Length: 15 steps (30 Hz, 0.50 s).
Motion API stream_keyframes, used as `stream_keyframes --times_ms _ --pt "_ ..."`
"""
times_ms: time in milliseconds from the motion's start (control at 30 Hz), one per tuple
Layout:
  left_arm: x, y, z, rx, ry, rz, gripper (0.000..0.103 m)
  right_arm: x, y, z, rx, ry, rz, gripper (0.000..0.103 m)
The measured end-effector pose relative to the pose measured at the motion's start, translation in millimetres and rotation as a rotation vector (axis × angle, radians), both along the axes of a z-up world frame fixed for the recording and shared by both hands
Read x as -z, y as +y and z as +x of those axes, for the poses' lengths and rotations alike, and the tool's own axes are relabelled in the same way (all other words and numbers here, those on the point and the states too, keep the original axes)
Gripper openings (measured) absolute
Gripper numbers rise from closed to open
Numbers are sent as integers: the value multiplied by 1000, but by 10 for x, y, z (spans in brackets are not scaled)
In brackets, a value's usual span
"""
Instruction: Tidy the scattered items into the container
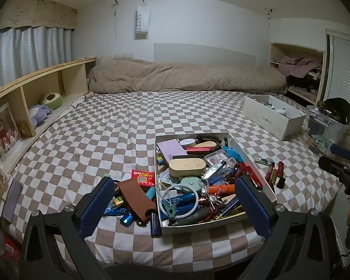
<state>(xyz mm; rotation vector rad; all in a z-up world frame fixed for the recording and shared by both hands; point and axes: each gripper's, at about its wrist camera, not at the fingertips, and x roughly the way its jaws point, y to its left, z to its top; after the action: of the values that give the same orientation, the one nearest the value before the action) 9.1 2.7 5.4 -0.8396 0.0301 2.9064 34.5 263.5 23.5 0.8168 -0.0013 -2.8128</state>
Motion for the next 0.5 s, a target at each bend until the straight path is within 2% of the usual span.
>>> stream_keyframes --times_ms 100,233,500 --pt "9 -2 19 -4 5 -8 103 2 -1 1 -1 -1 -3 103" --pt "21 -31 23 5 -3 21 103 4 -9 9 1 -4 -8 103" --pt "32 -30 26 -12 -3 9 103 21 -10 5 1 -12 -11 103"
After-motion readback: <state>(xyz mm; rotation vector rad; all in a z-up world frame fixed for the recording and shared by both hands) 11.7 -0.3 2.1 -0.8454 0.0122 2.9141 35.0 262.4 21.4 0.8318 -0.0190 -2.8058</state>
